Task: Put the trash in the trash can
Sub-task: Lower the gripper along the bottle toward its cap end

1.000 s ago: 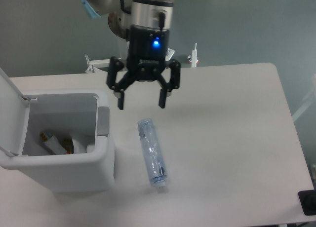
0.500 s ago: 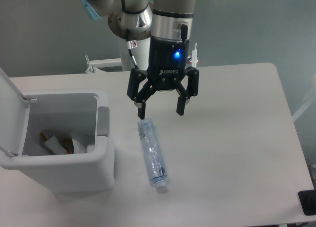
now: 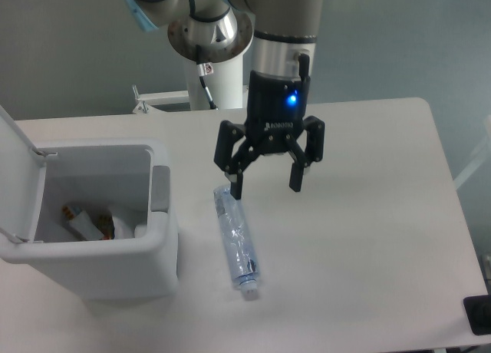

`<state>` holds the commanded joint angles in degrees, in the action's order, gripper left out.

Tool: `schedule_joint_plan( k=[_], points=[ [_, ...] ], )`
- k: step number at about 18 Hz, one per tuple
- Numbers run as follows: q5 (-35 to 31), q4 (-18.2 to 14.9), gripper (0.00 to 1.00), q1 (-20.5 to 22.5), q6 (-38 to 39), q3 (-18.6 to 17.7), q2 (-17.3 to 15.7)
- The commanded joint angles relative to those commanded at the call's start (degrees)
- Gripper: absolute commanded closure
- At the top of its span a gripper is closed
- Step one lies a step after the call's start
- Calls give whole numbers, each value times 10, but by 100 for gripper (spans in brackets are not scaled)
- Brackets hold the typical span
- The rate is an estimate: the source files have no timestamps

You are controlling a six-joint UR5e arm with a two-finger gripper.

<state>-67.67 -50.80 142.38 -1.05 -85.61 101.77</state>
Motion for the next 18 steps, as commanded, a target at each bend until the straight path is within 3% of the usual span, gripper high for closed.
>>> schedule_joint_plan(
  k=[2, 5, 12, 18],
  points=[
    [-10, 4, 0, -1, 0, -2, 7],
    [-36, 4, 0, -1, 0, 18, 43],
    [-75, 0, 0, -24, -8, -20, 93],
    [-76, -7, 0, -37, -24, -18, 134]
  ],
)
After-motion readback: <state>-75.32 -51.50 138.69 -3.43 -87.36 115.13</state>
